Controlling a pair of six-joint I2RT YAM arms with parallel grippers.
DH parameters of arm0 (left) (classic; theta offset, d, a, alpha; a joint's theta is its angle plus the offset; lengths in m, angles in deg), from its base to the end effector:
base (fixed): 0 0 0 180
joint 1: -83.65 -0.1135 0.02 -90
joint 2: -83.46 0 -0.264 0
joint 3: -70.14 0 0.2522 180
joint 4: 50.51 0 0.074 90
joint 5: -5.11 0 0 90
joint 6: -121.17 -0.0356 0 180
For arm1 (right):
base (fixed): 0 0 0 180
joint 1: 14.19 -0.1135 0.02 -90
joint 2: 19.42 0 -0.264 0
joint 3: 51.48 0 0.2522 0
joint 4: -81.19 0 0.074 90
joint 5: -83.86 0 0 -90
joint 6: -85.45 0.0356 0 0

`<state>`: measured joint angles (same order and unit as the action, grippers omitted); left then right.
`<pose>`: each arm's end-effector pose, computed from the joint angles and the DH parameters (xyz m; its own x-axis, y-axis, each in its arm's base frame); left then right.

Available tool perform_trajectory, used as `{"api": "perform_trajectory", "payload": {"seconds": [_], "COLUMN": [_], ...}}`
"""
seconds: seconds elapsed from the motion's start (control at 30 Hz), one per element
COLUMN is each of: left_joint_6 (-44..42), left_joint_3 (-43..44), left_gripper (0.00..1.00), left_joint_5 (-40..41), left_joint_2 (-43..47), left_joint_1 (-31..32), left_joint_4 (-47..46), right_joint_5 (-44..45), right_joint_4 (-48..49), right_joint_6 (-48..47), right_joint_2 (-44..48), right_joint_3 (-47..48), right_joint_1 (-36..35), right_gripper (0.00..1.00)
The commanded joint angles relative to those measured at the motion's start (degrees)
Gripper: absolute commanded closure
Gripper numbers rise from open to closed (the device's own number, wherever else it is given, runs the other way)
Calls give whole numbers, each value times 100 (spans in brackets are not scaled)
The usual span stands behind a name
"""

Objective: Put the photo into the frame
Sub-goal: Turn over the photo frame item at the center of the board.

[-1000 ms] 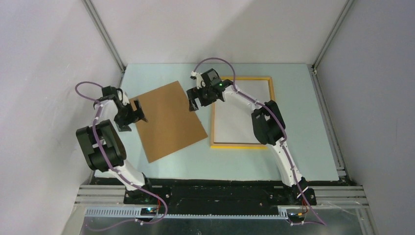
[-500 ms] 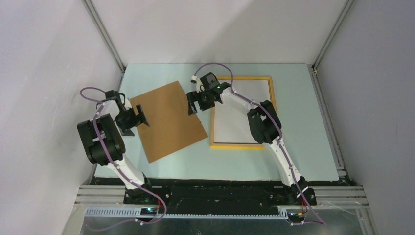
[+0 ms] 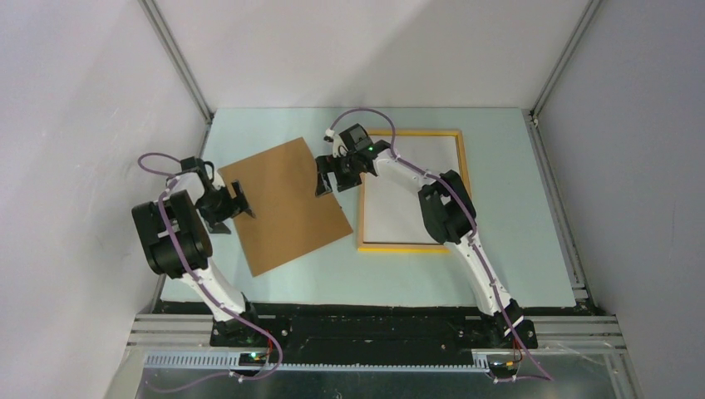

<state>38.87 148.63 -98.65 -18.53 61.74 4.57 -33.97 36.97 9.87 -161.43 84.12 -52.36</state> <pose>0.3071 0.1144 0.1647 -0.8585 -0.4856 -0.1650 -0.4377 0.8614 -0.2576 0.4187 0.3502 0.1663 -0.7827 -0.3351 -0.5245 -0.6034 0.6151 0.5075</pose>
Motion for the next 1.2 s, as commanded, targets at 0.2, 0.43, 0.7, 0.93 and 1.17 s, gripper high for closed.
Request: {"api": "perform_trajectory", "payload": {"seconds": [0.2, 0.43, 0.7, 0.93, 1.17], "left_joint_6": [46, -50, 10, 109, 25], "left_joint_3": [-190, -83, 180, 305, 575], "left_gripper": [9, 10, 11, 11, 11], "left_joint_5": [-989, -1911, -2541, -2895, -3464], "left_joint_2": [-62, 198, 582, 1131, 1534], "left_joint_1": [-37, -31, -29, -16, 123], "left_joint_4": [-513, -549, -555, -543, -537], "right_joint_5": [-801, -1254, -1343, -1392, -1830], "right_joint_4": [318, 721, 927, 1027, 1509], "right_joint_6": [680, 1059, 1207, 1282, 1575], "right_joint_2": [-321, -233, -3, 92, 153], "right_joint_3": [116, -279, -620, -749, -1060], "right_joint_1": [-3, 2, -8, -1, 43], "right_gripper": [6, 10, 10, 7, 4]}}
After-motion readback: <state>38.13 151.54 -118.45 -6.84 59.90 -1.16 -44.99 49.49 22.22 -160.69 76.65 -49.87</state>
